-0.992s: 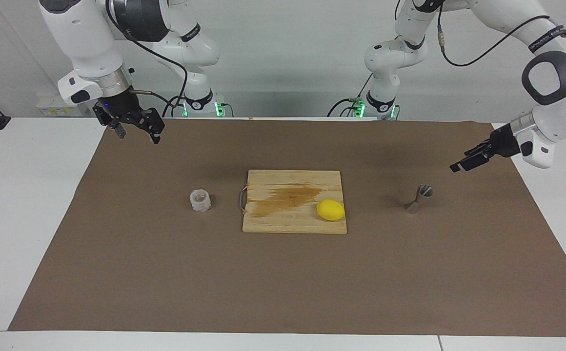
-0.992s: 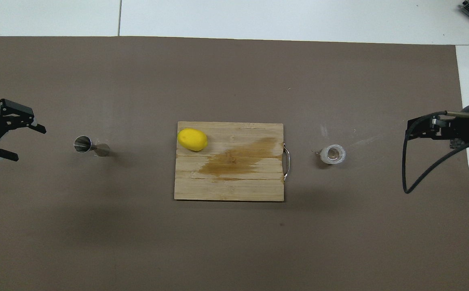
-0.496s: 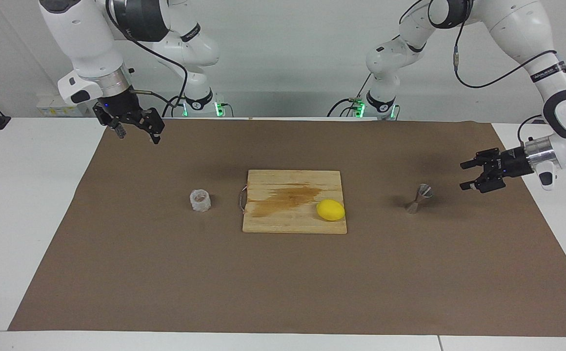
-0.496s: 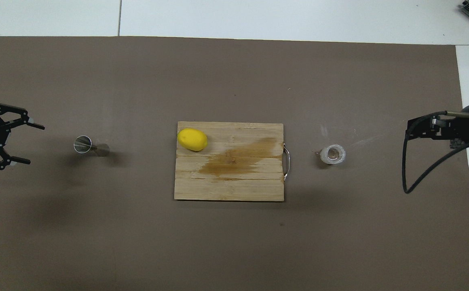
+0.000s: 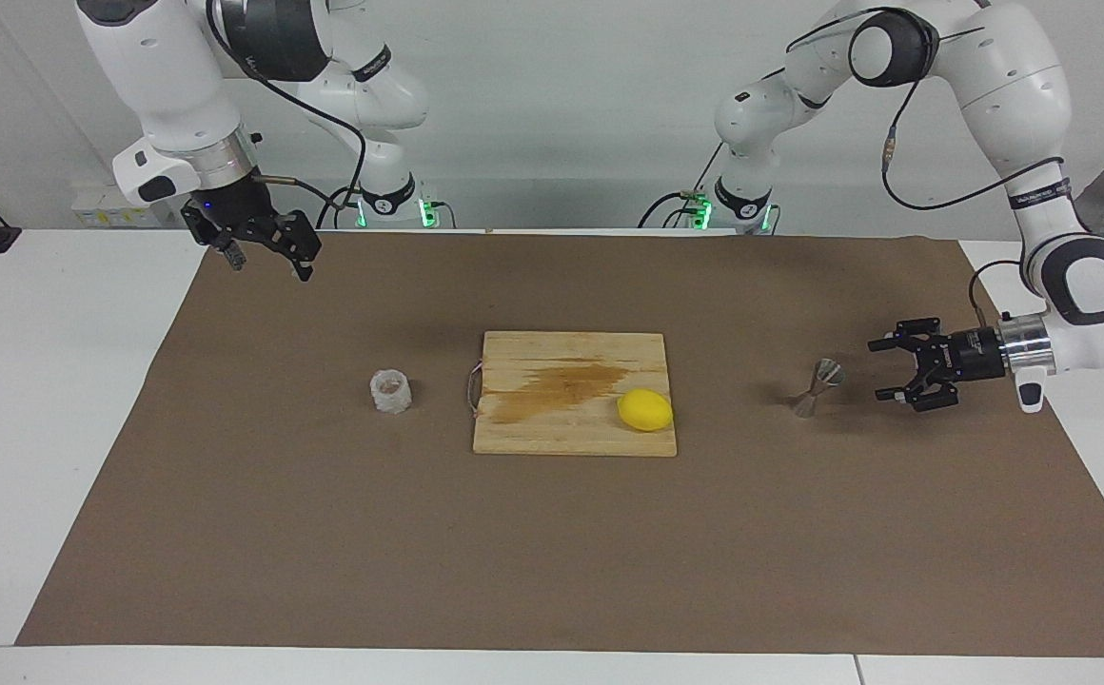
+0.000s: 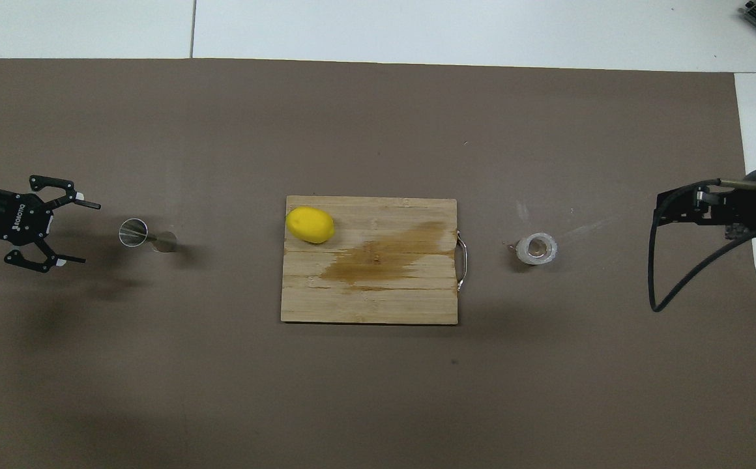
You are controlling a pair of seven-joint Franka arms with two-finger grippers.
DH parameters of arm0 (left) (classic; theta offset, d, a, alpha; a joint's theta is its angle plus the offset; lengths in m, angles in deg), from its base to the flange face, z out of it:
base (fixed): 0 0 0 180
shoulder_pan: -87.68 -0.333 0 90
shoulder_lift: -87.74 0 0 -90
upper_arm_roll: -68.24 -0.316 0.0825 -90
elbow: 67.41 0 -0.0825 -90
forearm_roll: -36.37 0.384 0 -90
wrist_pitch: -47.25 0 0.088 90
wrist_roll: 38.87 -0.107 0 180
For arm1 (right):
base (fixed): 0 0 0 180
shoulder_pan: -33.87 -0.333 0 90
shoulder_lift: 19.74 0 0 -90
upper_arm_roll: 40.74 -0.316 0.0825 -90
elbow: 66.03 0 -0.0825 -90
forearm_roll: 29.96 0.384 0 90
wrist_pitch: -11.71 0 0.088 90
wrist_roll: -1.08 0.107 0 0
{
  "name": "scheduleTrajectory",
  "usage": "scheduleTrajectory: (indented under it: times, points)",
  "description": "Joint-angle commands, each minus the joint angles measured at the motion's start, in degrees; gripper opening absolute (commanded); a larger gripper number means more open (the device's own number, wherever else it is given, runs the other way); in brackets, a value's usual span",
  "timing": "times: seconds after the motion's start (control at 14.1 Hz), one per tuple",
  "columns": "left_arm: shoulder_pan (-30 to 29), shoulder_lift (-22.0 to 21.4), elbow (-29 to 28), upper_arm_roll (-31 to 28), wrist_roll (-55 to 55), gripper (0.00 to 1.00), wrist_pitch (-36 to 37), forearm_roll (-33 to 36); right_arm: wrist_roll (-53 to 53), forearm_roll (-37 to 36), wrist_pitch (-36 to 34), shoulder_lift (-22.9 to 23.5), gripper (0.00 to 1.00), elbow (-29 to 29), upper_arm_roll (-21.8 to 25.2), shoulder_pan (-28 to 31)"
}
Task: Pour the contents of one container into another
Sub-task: 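Open the left gripper and reach it toward the steel cup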
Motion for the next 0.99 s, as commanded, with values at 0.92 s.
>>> scheduleTrajectory:
  times: [0.92]
  points:
    - [-1.9, 3.5, -8.7, 1.1, -3.3, 1.0, 1.5, -16.8, -1.1, 1.4, 0.0, -1.4, 1.0, -1.4, -0.5, 1.0]
